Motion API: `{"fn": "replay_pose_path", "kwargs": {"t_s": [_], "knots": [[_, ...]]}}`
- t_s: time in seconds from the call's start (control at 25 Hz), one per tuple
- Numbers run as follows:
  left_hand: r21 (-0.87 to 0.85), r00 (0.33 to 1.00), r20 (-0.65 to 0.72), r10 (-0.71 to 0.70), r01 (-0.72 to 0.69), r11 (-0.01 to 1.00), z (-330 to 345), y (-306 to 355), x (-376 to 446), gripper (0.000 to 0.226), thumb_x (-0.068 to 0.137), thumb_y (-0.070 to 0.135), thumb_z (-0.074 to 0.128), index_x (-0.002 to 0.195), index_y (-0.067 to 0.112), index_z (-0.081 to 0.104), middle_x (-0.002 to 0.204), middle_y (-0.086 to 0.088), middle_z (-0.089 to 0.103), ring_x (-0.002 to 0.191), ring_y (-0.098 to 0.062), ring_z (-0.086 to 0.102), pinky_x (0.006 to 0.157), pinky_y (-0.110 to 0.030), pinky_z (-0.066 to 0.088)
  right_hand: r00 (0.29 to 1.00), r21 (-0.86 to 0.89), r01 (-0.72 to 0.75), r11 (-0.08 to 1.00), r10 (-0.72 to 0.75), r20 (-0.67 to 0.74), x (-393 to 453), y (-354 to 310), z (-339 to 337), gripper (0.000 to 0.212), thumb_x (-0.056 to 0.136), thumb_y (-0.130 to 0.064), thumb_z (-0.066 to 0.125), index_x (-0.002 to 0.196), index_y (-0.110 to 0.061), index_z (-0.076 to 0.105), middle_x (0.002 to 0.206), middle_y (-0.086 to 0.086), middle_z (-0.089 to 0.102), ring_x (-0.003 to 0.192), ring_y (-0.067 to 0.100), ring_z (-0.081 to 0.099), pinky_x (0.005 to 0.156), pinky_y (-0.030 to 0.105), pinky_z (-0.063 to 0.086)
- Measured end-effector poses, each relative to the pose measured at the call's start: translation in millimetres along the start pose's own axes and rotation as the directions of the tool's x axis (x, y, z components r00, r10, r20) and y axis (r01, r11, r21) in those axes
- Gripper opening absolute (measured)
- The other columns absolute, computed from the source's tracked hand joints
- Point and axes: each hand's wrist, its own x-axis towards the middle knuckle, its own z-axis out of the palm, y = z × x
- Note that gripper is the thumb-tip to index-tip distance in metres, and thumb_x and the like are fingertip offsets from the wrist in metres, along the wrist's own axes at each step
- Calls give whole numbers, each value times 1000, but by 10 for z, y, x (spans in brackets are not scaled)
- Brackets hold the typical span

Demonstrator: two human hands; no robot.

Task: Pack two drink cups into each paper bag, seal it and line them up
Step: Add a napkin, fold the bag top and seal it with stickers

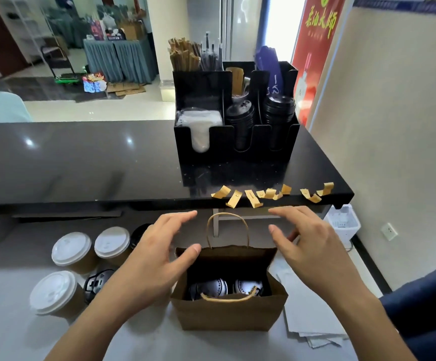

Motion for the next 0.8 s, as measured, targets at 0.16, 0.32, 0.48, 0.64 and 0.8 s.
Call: {"fn": "replay_pose_path", "kwargs": {"t_s": [0.16, 0.32, 0.48, 0.64, 0.8], "knots": [[40, 987, -46, 155, -153, 987, -169, 334, 254, 52, 91, 59, 48, 142, 51, 39, 139, 32, 43, 127, -2, 45, 91, -20, 43, 994, 35, 89, 995, -87, -61, 294, -225, -163, 30, 95, -39, 62, 124, -33, 66, 106, -24, 57, 88, -3, 61, 68, 12, 51], [74, 963, -103, 248, -241, 968, -372, 591, 547, 48, 93, 52, 52, 140, 49, 43, 138, 32, 44, 128, -4, 44, 99, -22, 41, 978, 57, 156, 986, -146, -149, 648, -432, -391, 28, 95, -38, 62, 122, -33, 68, 99, -24, 57, 83, 1, 62, 66, 12, 44], [113, 931, -168, 323, -307, 945, -578, 779, 853, 48, 92, 53, 51, 139, 54, 42, 136, 35, 43, 127, 1, 43, 92, -14, 41, 953, 62, 213, 975, -193, -235, 1048, -565, -634, 27, 94, -41, 62, 120, -37, 67, 96, -26, 58, 79, 3, 63, 65, 17, 48], [132, 902, -243, 356, -333, 934, -752, 899, 1152, 45, 92, 49, 53, 134, 59, 41, 124, 37, 44, 118, 5, 46, 78, -7, 41, 932, 56, 237, 970, -211, -296, 1419, -658, -779, 24, 93, -43, 63, 115, -39, 68, 92, -27, 59, 79, 0, 64, 64, 11, 48], [143, 889, -252, 382, -356, 924, -814, 945, 1498, 39, 94, 40, 59, 129, 55, 49, 123, 41, 43, 117, 7, 45, 81, -5, 39, 923, 71, 246, 967, -211, -323, 1764, -757, -727, 13, 93, -40, 65, 106, -41, 69, 91, -24, 62, 77, -1, 64, 64, 8, 46]]}}
